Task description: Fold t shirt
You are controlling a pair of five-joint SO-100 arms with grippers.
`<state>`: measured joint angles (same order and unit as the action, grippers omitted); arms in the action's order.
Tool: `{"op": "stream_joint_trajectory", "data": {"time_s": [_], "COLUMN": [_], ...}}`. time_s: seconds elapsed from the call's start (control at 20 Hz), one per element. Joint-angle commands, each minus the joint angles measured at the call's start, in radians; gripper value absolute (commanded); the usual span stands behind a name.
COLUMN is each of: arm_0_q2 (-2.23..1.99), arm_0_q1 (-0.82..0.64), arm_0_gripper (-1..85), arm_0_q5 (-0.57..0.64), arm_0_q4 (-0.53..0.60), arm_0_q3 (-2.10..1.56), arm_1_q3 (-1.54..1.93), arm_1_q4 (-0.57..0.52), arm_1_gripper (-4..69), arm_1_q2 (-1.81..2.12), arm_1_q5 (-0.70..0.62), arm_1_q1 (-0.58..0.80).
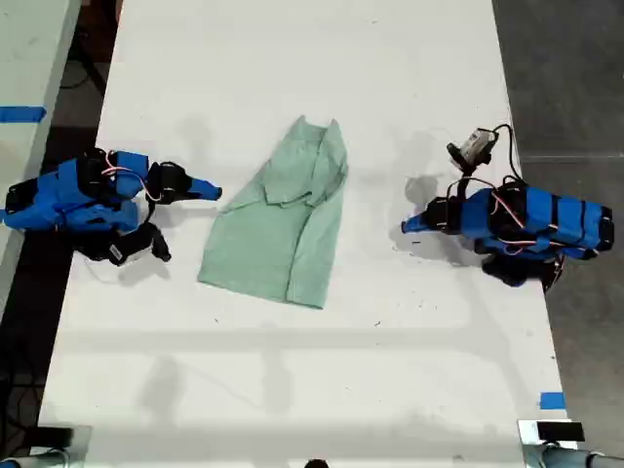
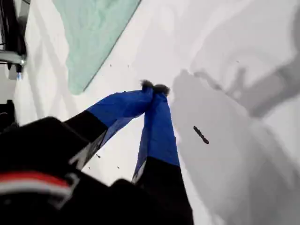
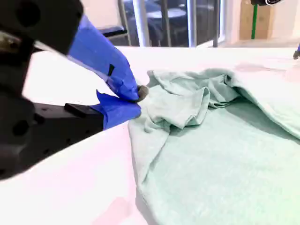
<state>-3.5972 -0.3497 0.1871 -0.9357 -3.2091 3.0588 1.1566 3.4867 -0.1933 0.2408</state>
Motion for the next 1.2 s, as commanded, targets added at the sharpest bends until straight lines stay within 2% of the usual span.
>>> {"op": "stream_joint_trajectory", "data": {"time_s": [0.0,0.3,0.4,0.5,0.6,0.65,0.75,0.9,0.95,1.15], "arm_0_q2": [-0.006,-0.006,0.057,0.413,0.925,1.15,1.362,1.154,1.065,1.003], "arm_0_q1": [0.011,0.04,0.008,-0.005,0.04,0.046,0.078,0.124,0.124,0.14], "arm_0_gripper": [-0.2,-0.2,-0.2,1.0,10.4,14.2,17.5,17.6,17.4,16.9], "arm_0_q5": [-0.021,0.014,0.026,0.037,0.038,0.035,-0.02,-0.163,-0.176,-0.176], "arm_0_q4": [0.005,0.041,0.038,0.084,0.238,0.265,0.232,0.072,0.029,0.034], "arm_0_q3": [-0.003,-0.003,0.048,0.173,0.328,0.423,0.545,0.491,0.448,0.377], "arm_1_q3": [0.055,0.055,0.055,0.055,0.055,0.055,0.055,0.055,0.055,0.055], "arm_1_q4": [0.003,0.003,0.003,0.003,0.003,0.005,0.006,0.009,0.009,0.009], "arm_1_gripper": [-1.1,-1.1,-1.1,-1.1,-1.1,-1.1,-1.1,-1.1,-1.1,-1.1], "arm_1_q2": [0.017,0.017,0.017,0.017,0.017,0.017,0.017,0.017,0.017,0.017], "arm_1_q5": [0.021,0.021,0.021,0.021,0.021,0.025,0.028,0.032,0.032,0.037], "arm_1_q1": [0.006,0.009,0.009,0.012,0.012,0.012,0.009,0.005,0.005,0.005]}}
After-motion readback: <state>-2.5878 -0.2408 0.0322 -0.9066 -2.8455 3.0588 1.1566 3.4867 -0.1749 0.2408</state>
